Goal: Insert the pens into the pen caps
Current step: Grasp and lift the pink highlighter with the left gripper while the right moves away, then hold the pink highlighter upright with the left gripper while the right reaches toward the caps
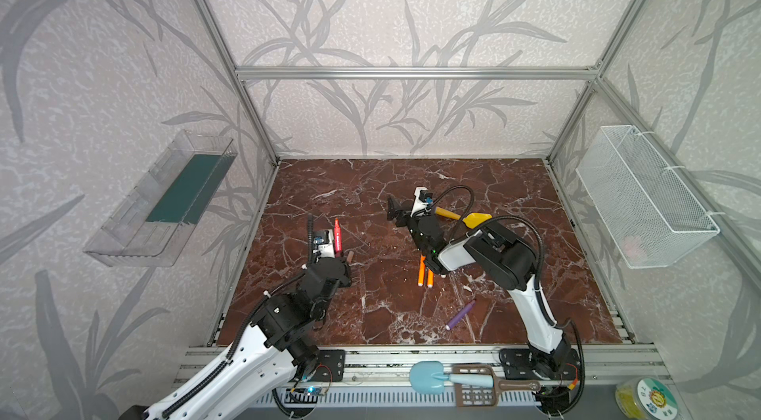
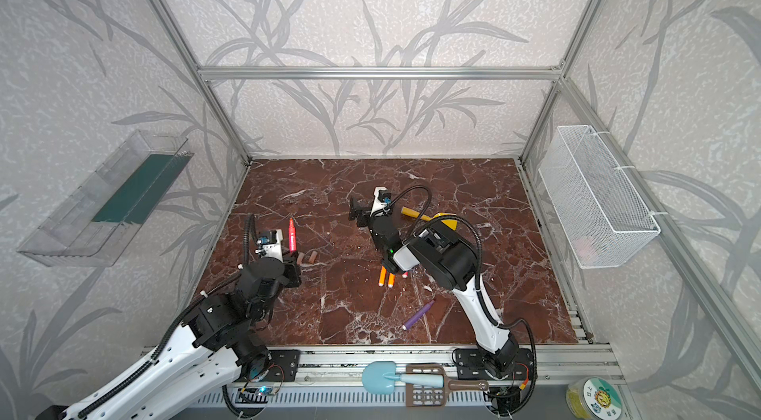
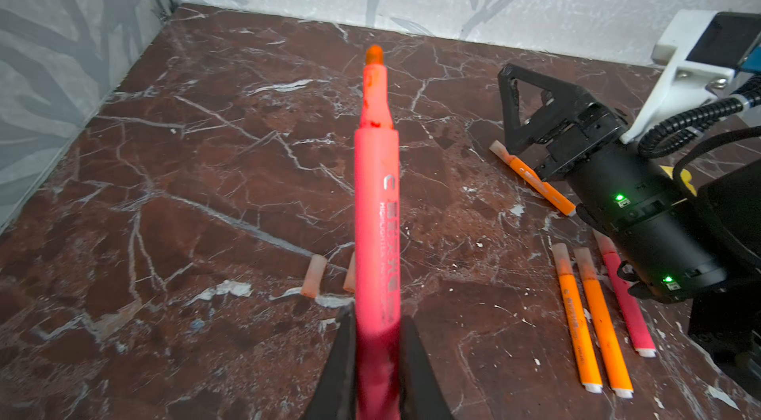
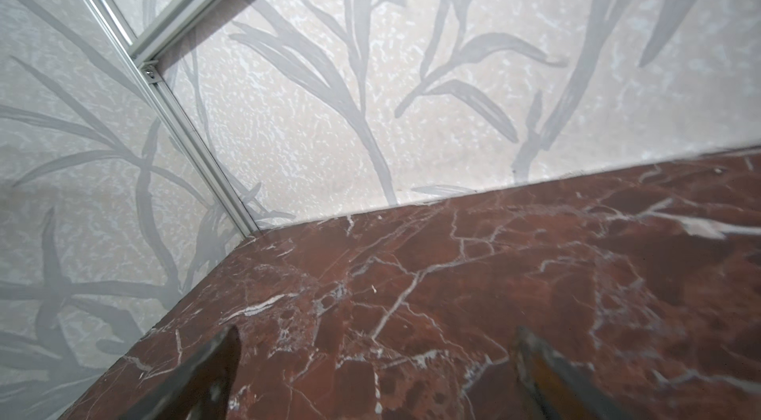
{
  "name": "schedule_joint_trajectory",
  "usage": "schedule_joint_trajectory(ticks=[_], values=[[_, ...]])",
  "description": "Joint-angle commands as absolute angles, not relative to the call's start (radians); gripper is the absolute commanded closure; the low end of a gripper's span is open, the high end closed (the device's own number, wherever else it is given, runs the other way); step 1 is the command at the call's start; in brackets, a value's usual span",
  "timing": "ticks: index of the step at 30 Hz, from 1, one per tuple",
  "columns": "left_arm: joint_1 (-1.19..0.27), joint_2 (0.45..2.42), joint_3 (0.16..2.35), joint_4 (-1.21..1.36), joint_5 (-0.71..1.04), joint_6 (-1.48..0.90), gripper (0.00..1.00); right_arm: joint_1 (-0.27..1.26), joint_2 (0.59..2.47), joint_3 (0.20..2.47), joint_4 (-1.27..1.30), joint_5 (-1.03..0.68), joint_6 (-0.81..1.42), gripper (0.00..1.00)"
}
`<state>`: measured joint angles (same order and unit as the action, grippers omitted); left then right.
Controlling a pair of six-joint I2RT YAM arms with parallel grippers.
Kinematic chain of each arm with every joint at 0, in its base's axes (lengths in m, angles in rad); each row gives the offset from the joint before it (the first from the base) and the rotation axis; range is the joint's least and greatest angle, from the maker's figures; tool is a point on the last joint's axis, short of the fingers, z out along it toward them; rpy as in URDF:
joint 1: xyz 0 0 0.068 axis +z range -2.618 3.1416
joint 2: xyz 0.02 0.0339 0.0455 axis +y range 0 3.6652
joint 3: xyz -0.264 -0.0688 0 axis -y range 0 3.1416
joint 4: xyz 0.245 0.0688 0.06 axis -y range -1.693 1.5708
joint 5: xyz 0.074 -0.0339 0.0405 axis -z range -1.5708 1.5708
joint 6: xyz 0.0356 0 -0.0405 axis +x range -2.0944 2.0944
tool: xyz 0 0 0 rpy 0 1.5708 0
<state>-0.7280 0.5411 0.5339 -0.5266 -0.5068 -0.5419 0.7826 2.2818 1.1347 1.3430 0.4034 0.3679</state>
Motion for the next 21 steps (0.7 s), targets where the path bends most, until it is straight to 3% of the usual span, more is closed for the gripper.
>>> schedule_joint_trajectory(ticks=[1, 15, 21], values=[[-0.707, 0.473, 0.513, -0.636, -0.571, -0.577, 1.0, 0.793, 2.345, 1.219, 1.361, 0.429, 0.306, 0.01], [-0.675, 0.413, 0.503, -0.675, -0.602, -0.597, 1.0, 0.811, 2.44, 1.576, 0.964, 0.457, 0.311, 0.01], [-0.669, 0.379, 0.496, -0.672, -0.594, -0.589, 1.0, 0.885, 2.481, 1.694, 0.849, 0.649, 0.25, 0.01]])
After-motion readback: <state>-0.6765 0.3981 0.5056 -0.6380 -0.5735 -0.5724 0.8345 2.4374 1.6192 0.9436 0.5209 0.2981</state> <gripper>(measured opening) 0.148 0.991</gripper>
